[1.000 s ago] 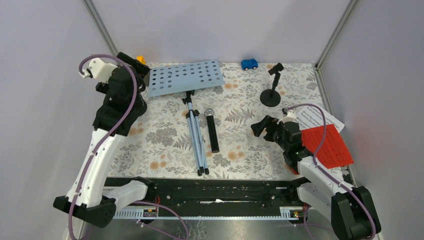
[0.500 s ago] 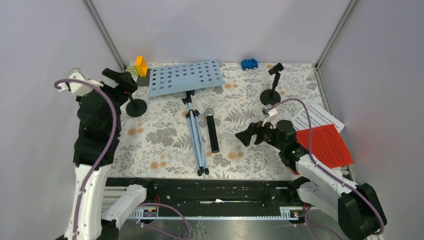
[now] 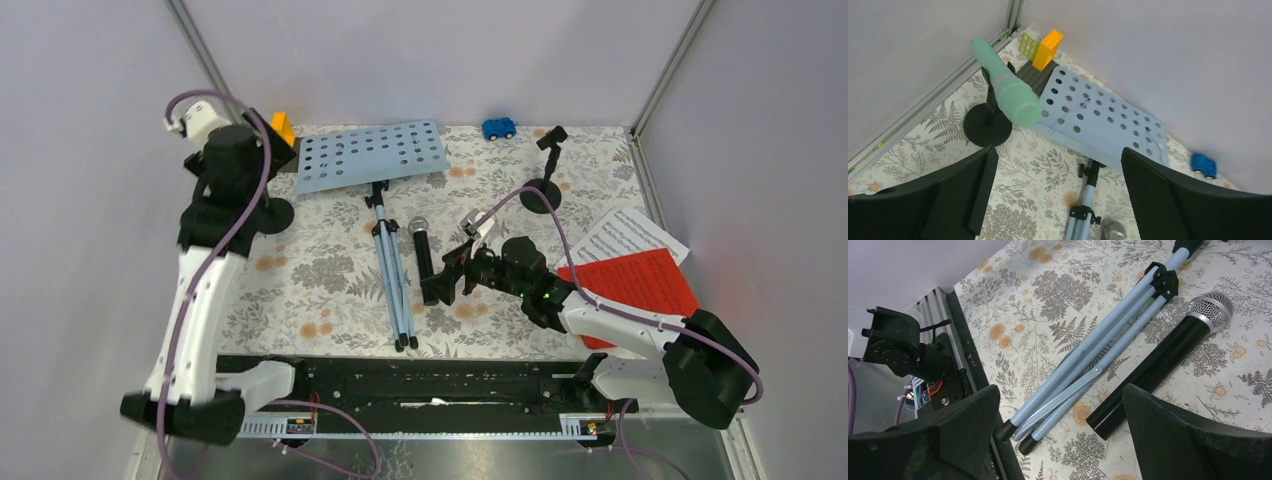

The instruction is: Pack up the instrument practice props

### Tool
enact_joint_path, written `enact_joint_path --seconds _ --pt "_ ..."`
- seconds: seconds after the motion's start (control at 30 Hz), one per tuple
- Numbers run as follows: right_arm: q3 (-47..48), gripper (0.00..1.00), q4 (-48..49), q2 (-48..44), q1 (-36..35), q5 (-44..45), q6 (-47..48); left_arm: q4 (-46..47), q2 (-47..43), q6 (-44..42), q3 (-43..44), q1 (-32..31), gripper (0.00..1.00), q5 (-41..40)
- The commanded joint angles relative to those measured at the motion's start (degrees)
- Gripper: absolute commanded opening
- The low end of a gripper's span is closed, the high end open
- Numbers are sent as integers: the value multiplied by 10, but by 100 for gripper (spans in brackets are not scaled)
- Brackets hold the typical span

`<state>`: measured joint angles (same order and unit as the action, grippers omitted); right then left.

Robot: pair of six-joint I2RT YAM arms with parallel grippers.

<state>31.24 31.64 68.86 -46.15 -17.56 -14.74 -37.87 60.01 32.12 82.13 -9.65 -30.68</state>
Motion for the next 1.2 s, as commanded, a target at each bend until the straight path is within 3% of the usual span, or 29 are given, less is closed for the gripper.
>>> enact_joint_path --seconds 0.0,0.23,0.43,0.77,1.17 --pt "-13 100 2 -32 -12 50 12 -7 77 33 75 31 99 -6" --pt "-35 100 -57 -108 -12 104 19 -6 159 72 96 157 99 114" --pt "-42 100 -72 -121 -11 111 11 26 204 82 79 222 99 185" --pt "-43 100 -88 -134 -12 131 -1 45 264 70 55 241 97 225" --pt "-50 100 -122 -169 -11 173 16 67 292 82 50 247 74 276"
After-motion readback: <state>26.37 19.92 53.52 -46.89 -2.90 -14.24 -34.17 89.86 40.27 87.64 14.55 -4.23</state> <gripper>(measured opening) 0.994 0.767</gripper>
